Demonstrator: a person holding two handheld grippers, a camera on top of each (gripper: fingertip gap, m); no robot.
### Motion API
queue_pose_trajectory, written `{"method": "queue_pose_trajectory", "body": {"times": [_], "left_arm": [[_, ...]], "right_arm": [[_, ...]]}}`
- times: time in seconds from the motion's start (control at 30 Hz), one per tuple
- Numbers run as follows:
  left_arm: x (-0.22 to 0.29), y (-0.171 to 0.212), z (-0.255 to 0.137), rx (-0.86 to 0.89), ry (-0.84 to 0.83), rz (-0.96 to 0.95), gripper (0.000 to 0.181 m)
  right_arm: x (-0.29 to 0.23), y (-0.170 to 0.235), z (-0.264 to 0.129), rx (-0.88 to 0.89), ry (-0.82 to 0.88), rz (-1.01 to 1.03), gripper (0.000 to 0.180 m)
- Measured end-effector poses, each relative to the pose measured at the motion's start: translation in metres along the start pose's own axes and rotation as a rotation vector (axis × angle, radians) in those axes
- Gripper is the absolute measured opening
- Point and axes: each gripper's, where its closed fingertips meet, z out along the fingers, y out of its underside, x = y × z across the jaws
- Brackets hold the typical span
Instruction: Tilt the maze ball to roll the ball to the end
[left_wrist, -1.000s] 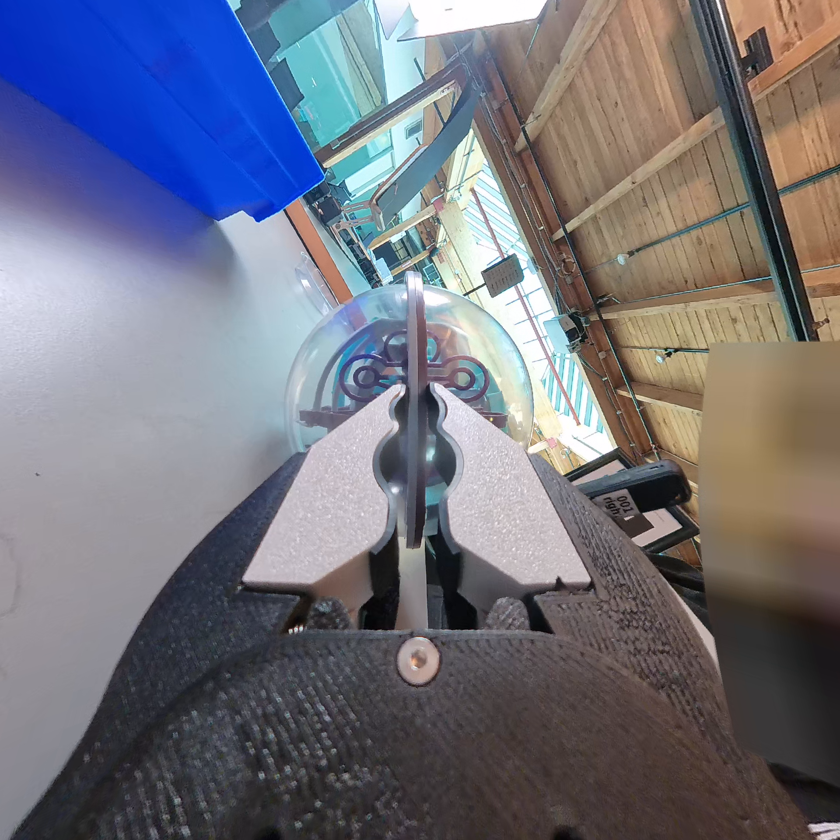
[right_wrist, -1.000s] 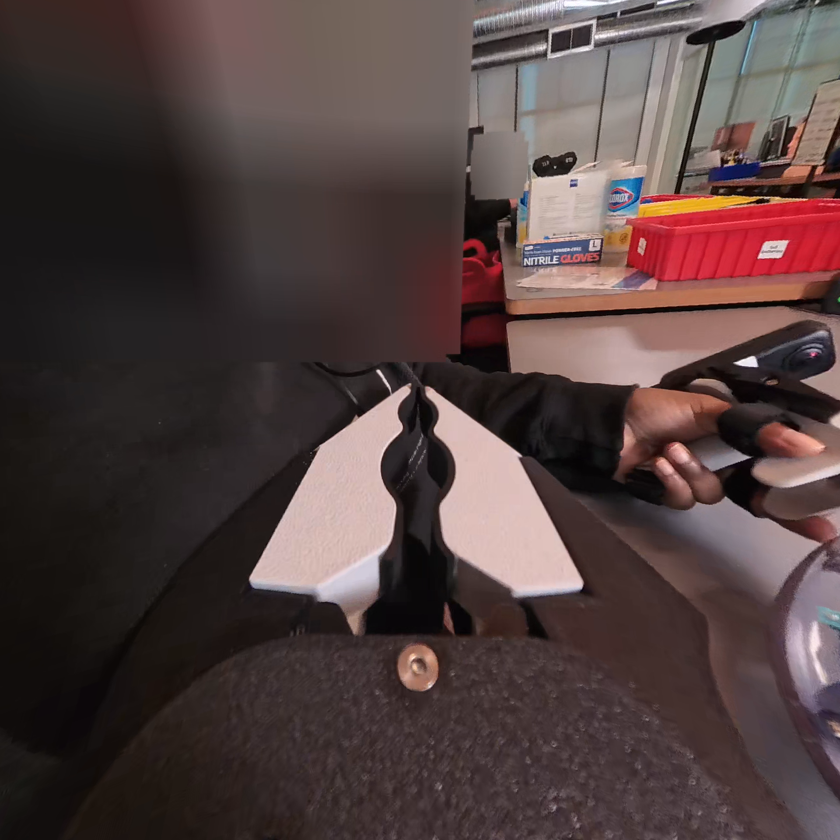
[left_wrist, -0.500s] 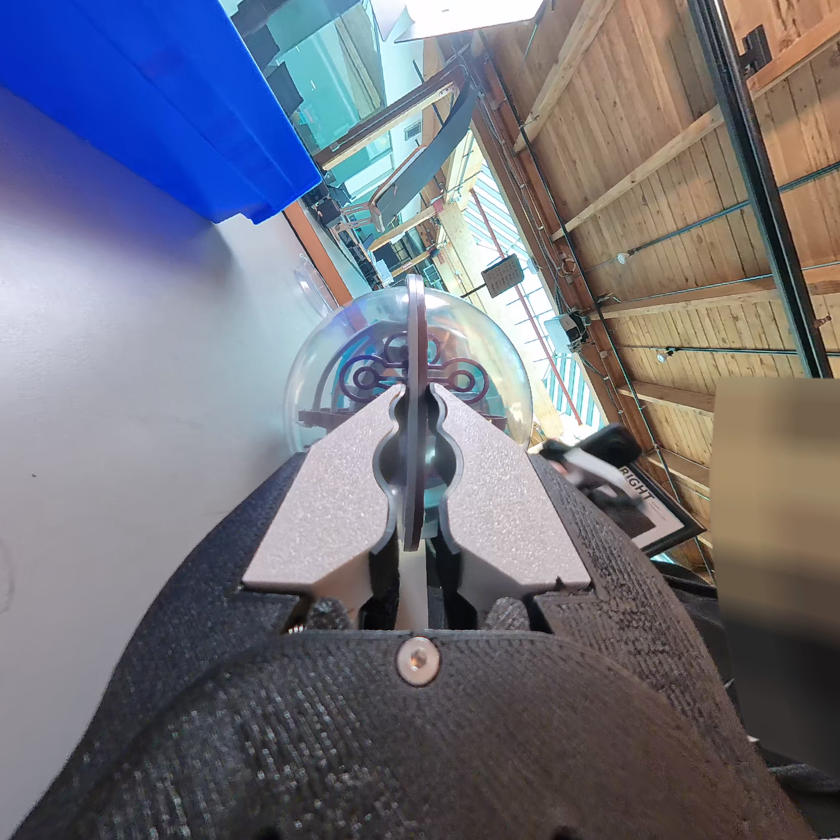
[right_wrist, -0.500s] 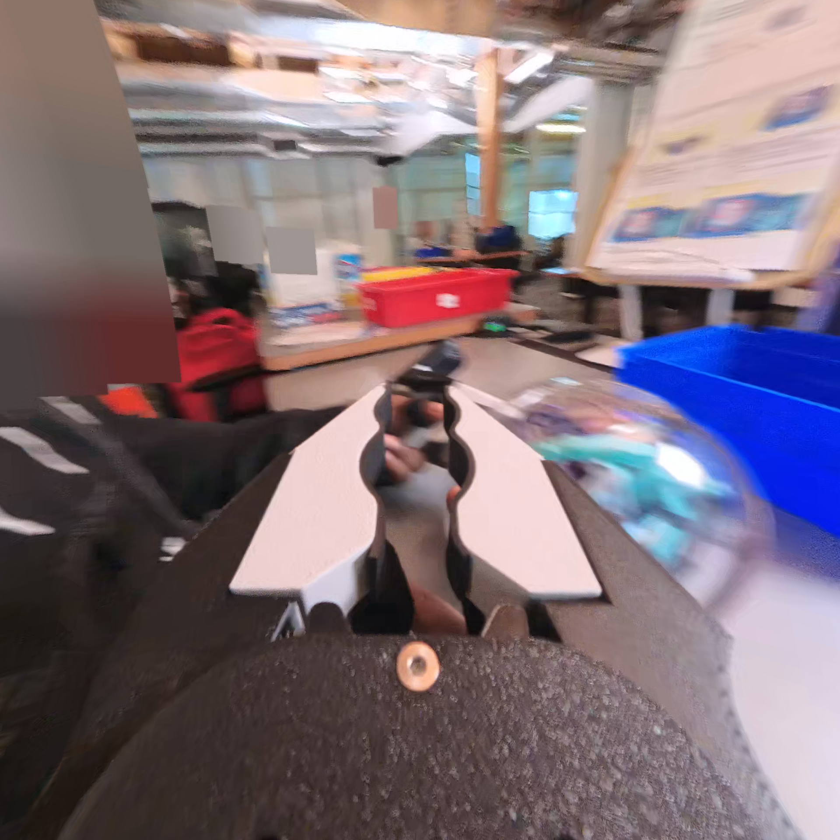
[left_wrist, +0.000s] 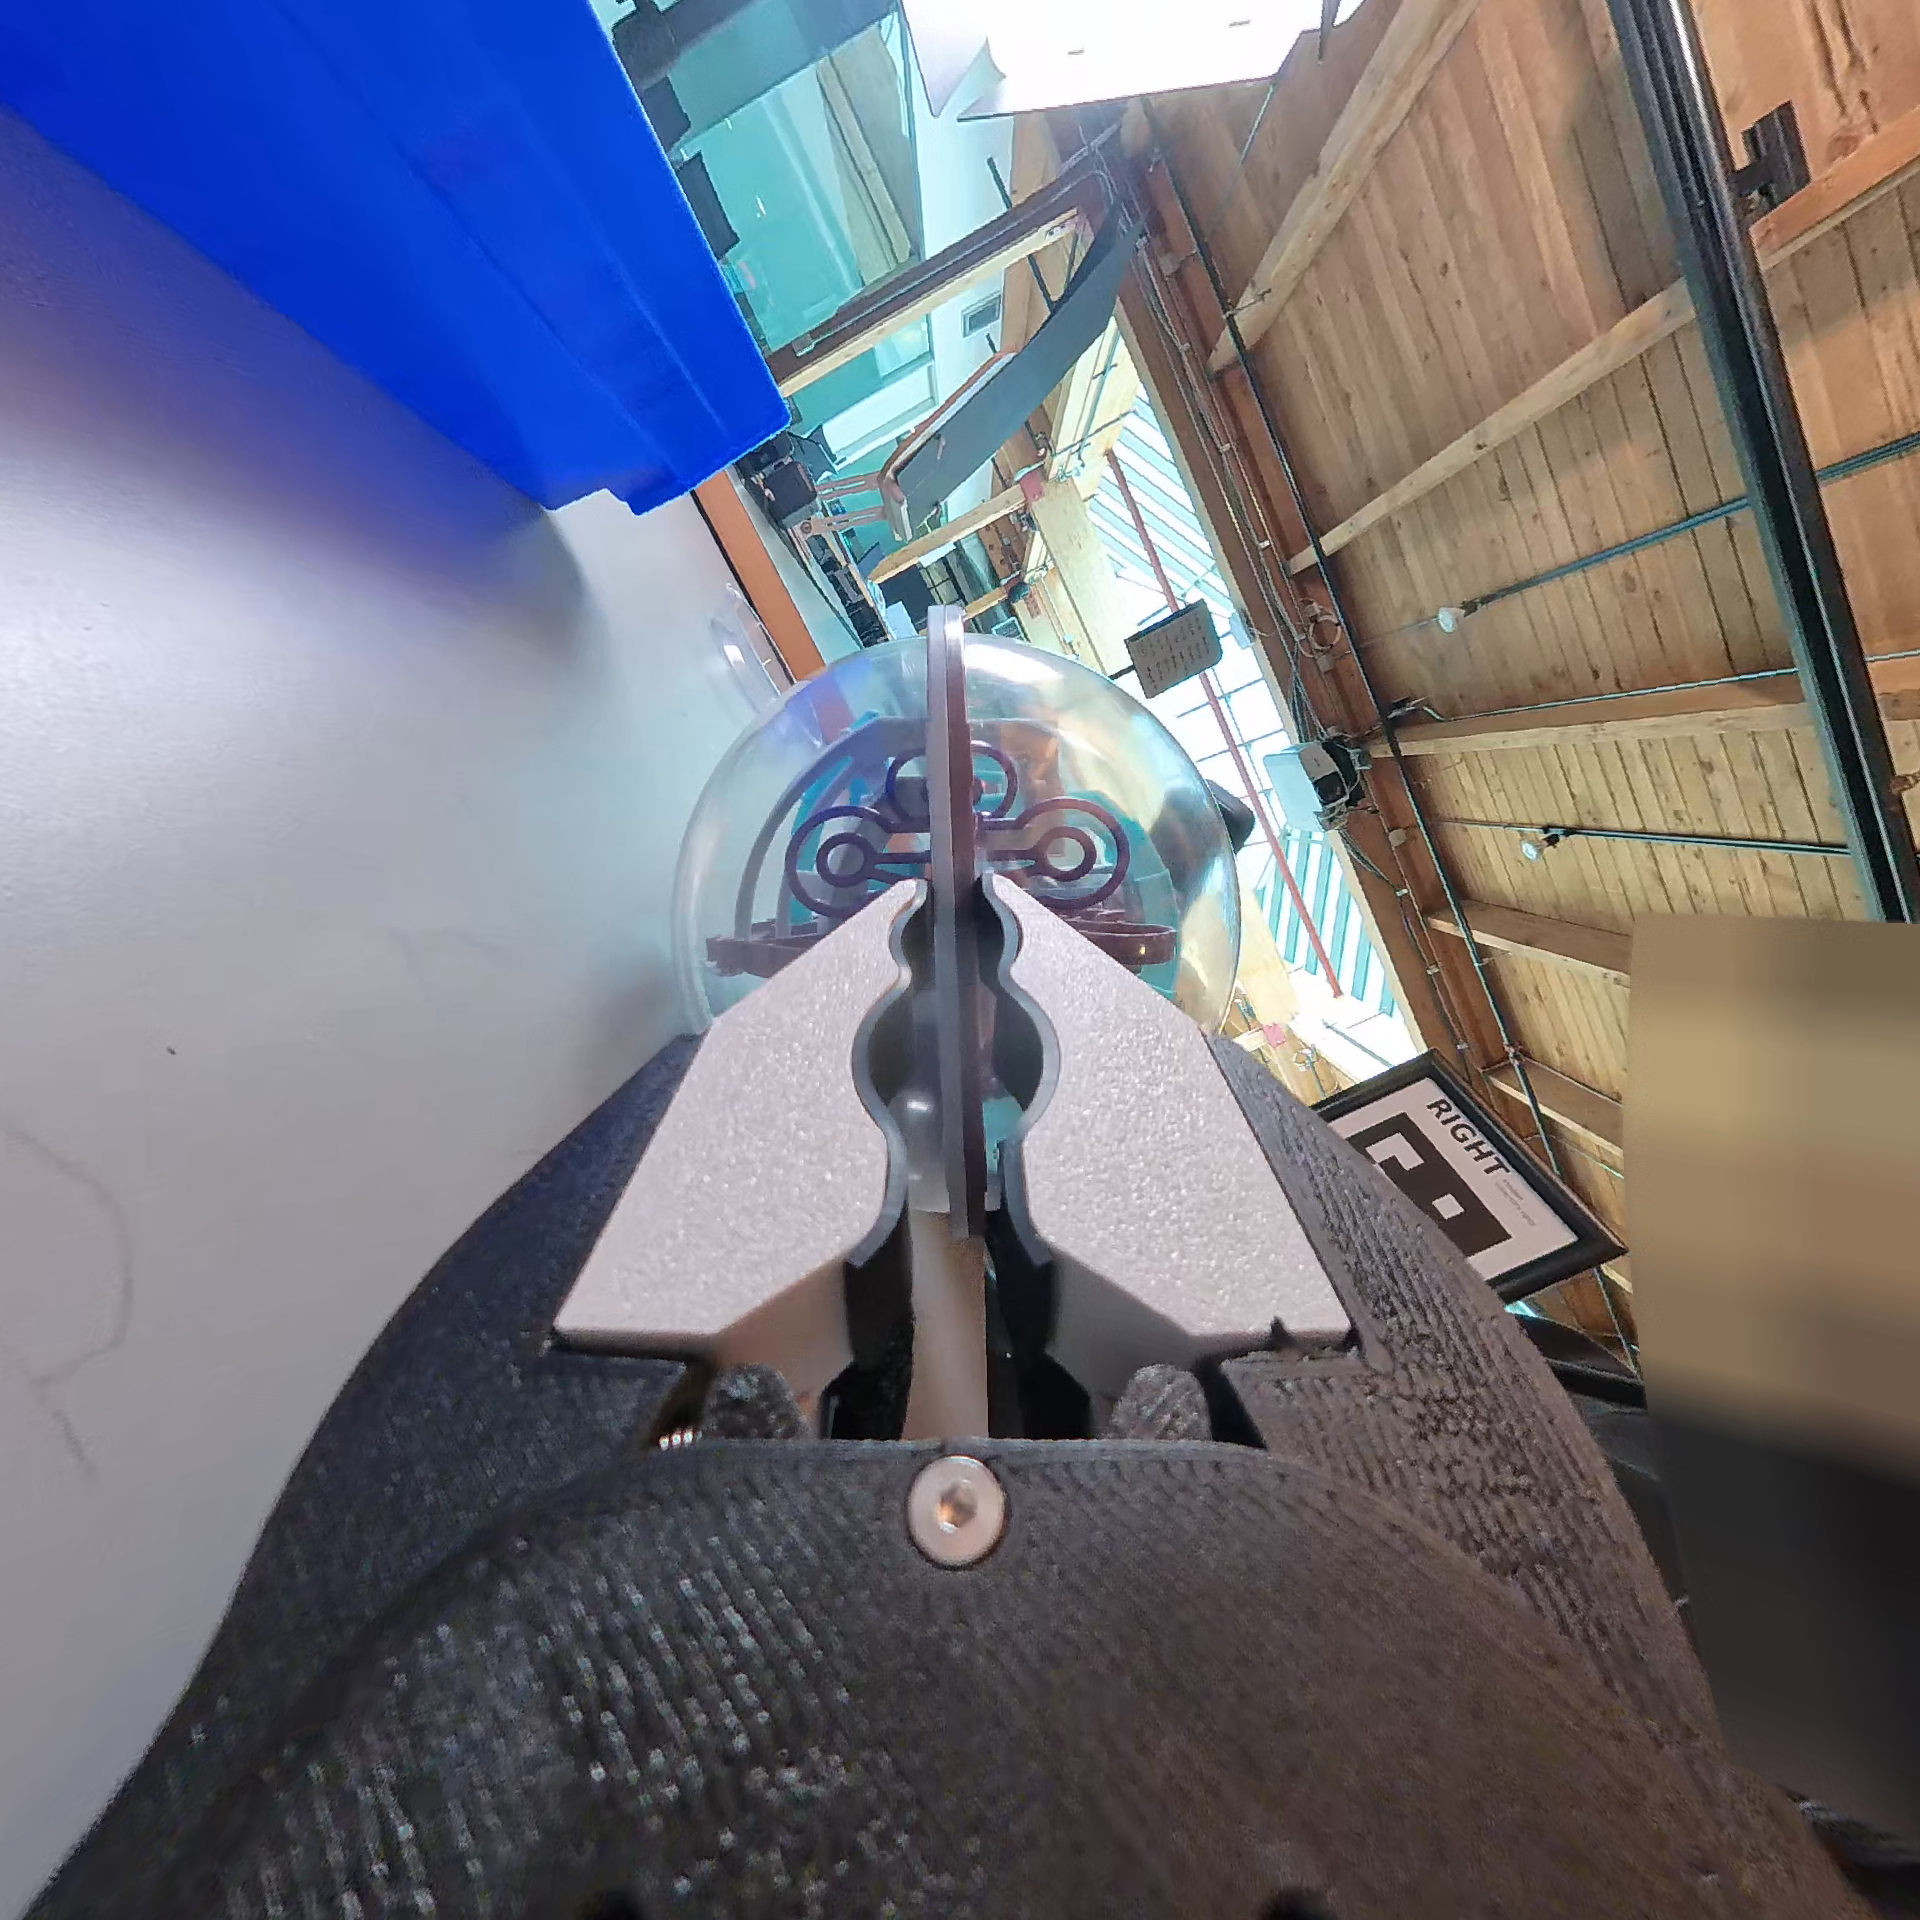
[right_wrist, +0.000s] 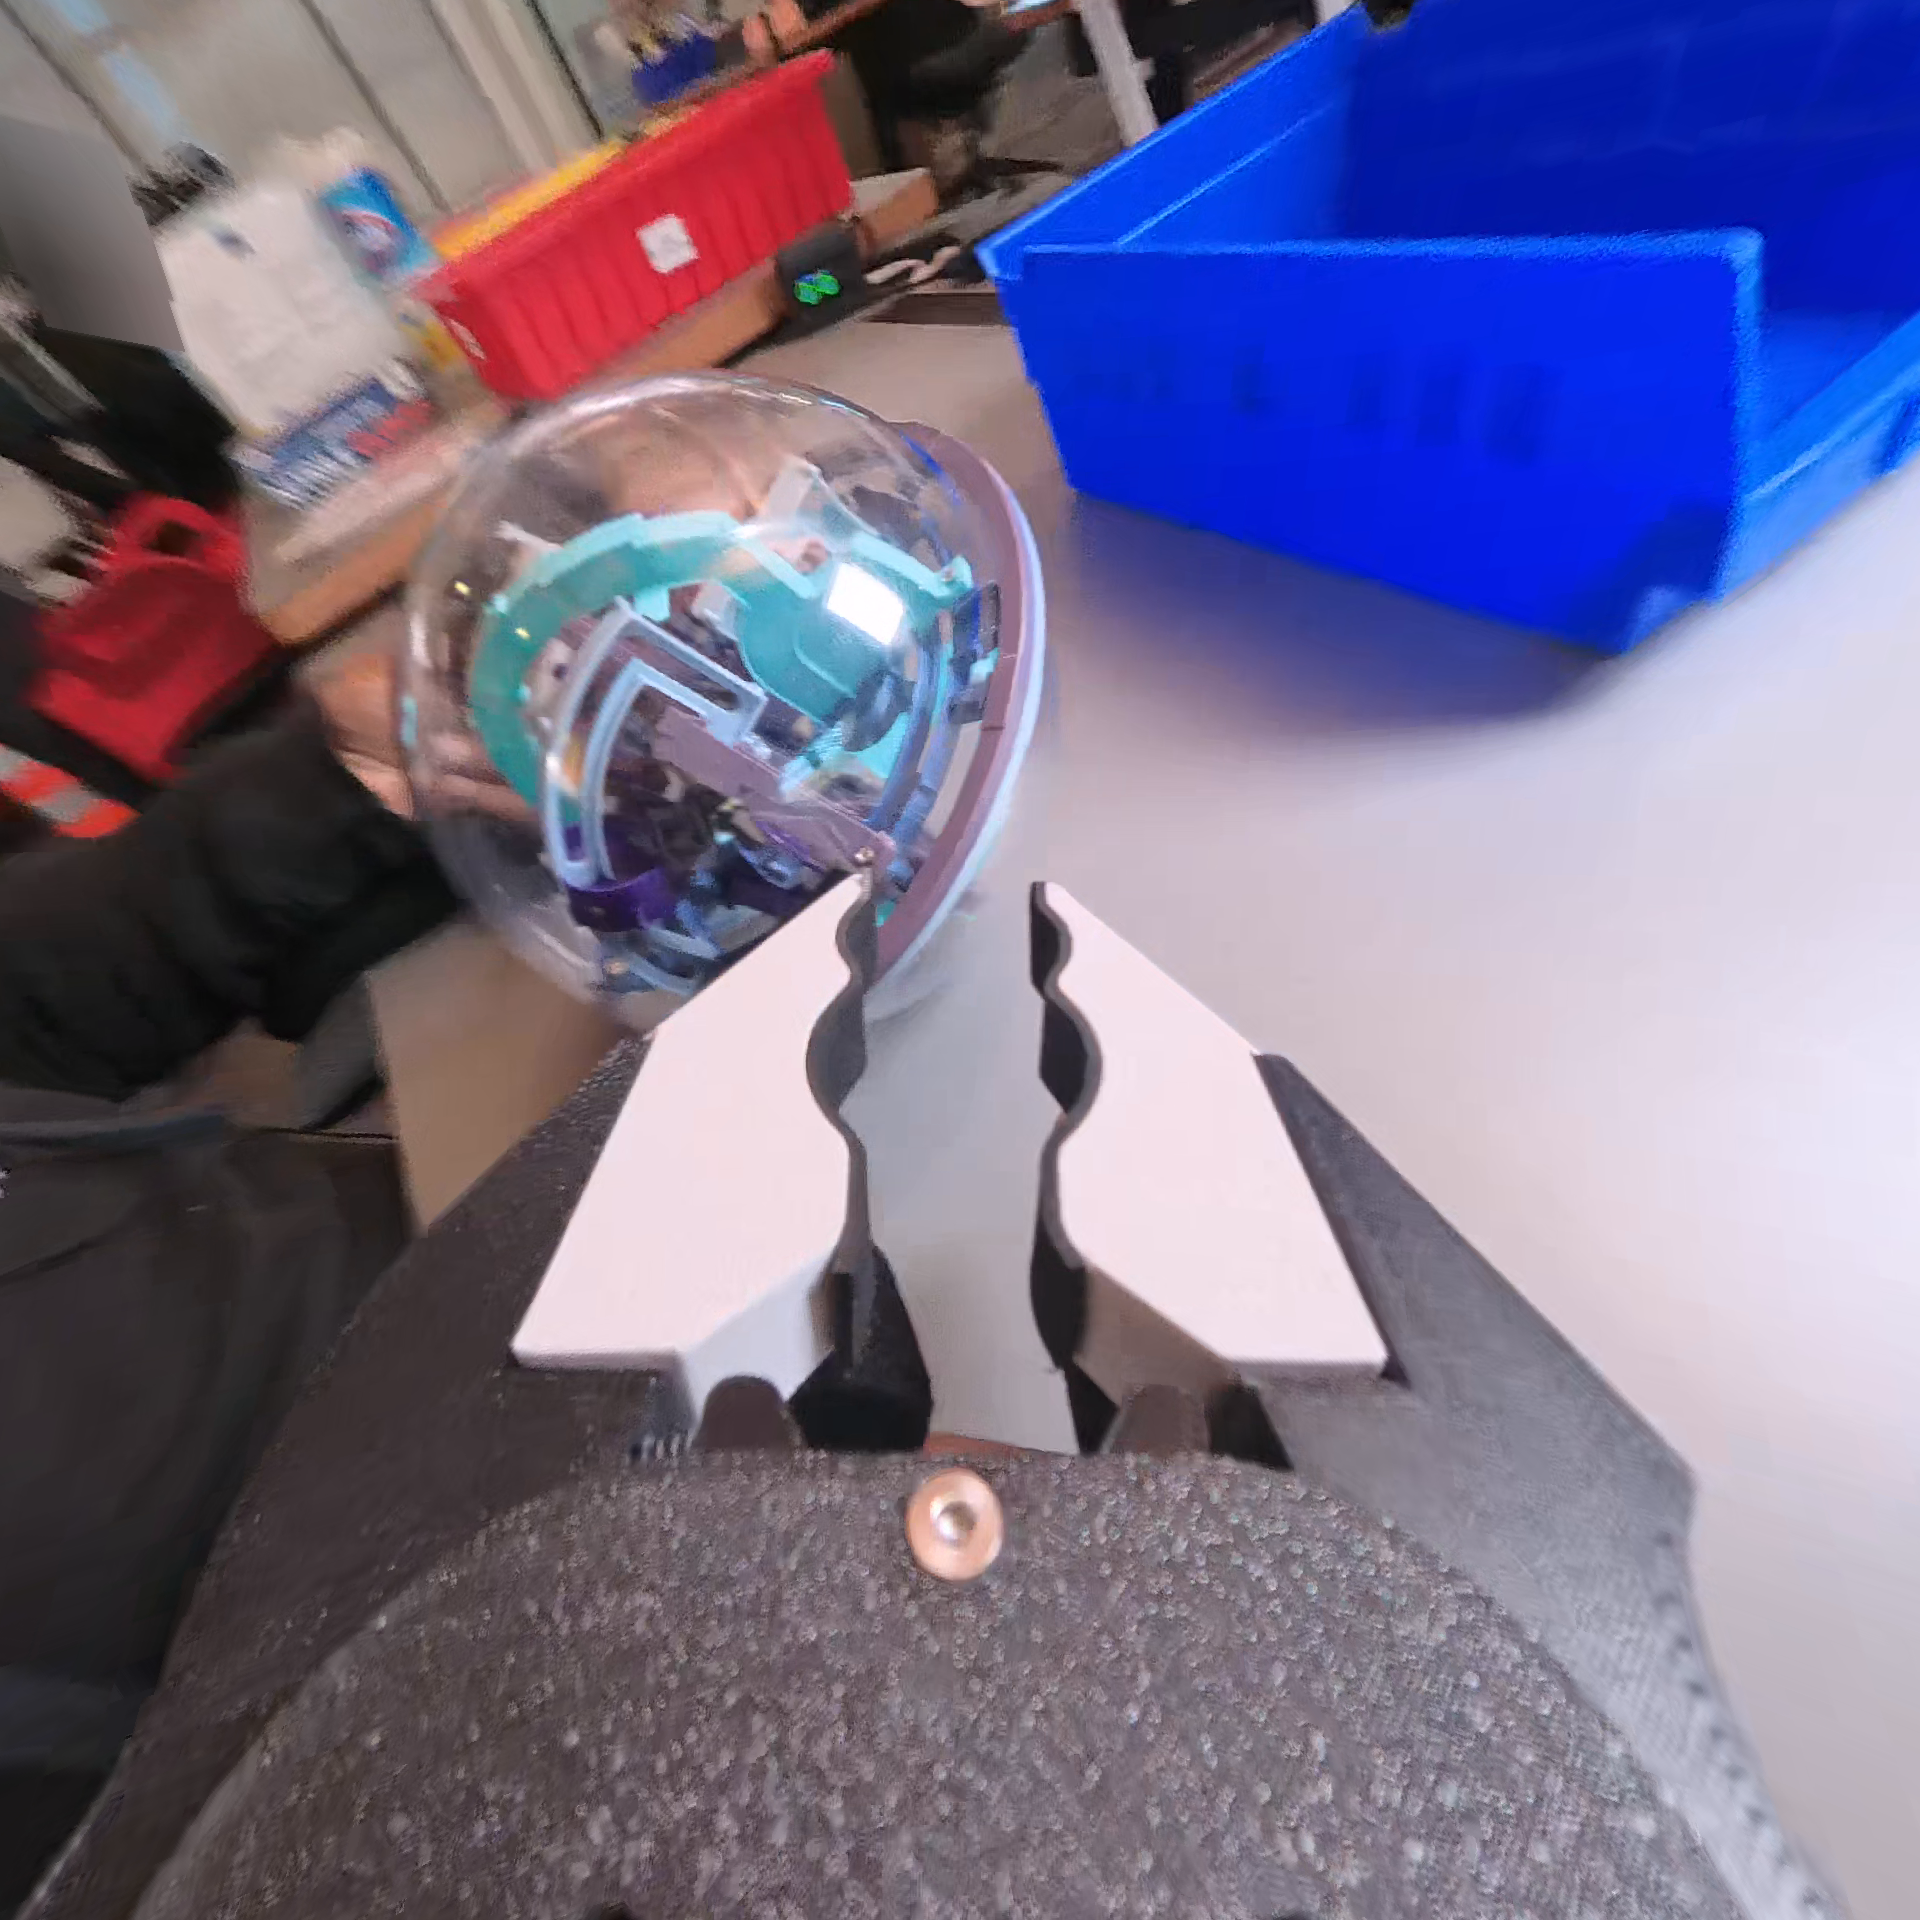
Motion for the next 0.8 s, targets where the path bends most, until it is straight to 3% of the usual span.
{"method": "queue_pose_trajectory", "body": {"times": [0.2, 0.3, 0.6, 0.8], "left_arm": [[0.000, 0.001, 0.000, -0.005, 0.009, -0.010, 0.006], [-0.001, 0.000, 0.000, -0.005, 0.012, -0.024, 0.006], [0.003, 0.005, 0.003, -0.051, 0.051, -0.029, 0.006], [0.000, 0.004, 0.009, -0.130, -0.014, 0.094, 0.012]], "right_arm": [[-0.006, 0.006, 0.004, -0.028, -0.197, 0.154, 0.009], [-0.008, 0.005, 0.005, -0.047, -0.253, 0.190, 0.008], [0.003, 0.003, 0.005, -0.064, -0.304, 0.351, 0.006], [0.015, 0.001, 0.010, -0.064, -0.275, 0.469, 0.005]]}}
